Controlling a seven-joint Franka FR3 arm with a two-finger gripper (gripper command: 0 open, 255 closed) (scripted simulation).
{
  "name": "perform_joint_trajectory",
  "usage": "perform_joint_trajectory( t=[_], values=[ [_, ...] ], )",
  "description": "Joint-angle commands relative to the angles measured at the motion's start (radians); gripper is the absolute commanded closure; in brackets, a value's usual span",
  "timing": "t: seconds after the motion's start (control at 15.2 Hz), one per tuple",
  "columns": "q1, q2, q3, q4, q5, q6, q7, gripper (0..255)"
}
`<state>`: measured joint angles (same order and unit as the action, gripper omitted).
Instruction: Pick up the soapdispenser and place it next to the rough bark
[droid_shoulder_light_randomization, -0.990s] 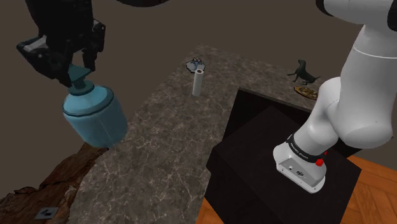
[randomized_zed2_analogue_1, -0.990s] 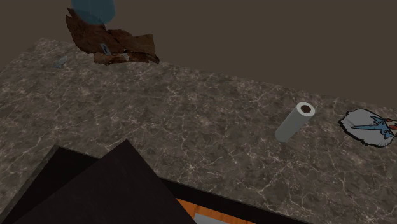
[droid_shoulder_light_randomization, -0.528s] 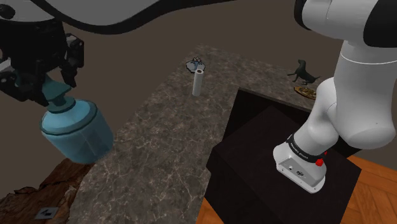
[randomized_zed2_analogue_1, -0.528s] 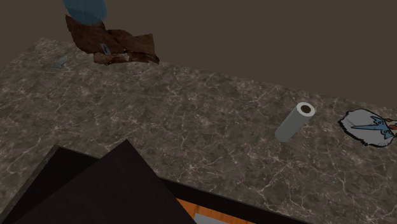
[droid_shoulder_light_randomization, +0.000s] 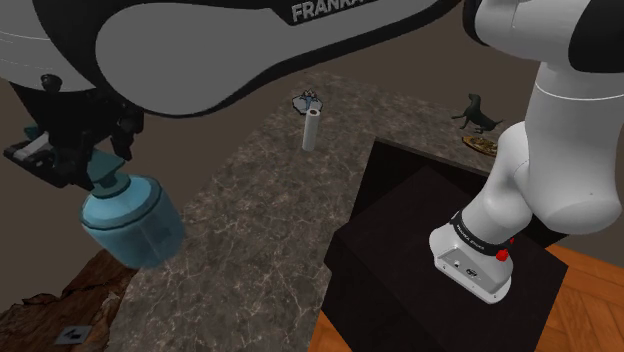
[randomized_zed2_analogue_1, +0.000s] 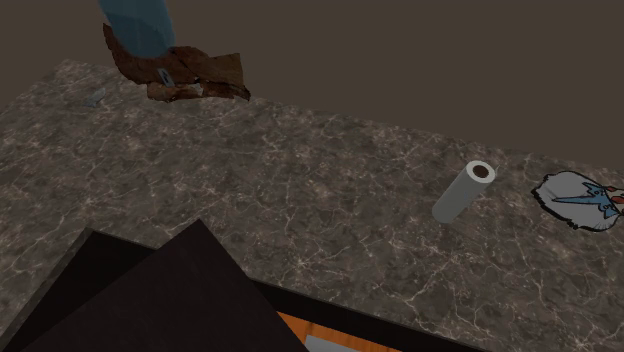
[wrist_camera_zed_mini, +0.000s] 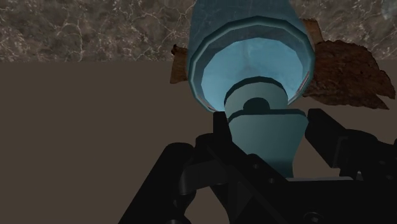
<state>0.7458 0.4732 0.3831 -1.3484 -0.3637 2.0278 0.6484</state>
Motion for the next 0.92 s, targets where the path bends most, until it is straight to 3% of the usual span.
perform_joint_trajectory(
  t=[0.0, 0.86],
  values=[
    [-0.002, 0.001, -0.001, -0.021, -0.003, 0.023, 0.006, 255],
    [-0.006, 0.033, -0.018, -0.146, -0.037, 0.174, 0.05, 255]
  ],
)
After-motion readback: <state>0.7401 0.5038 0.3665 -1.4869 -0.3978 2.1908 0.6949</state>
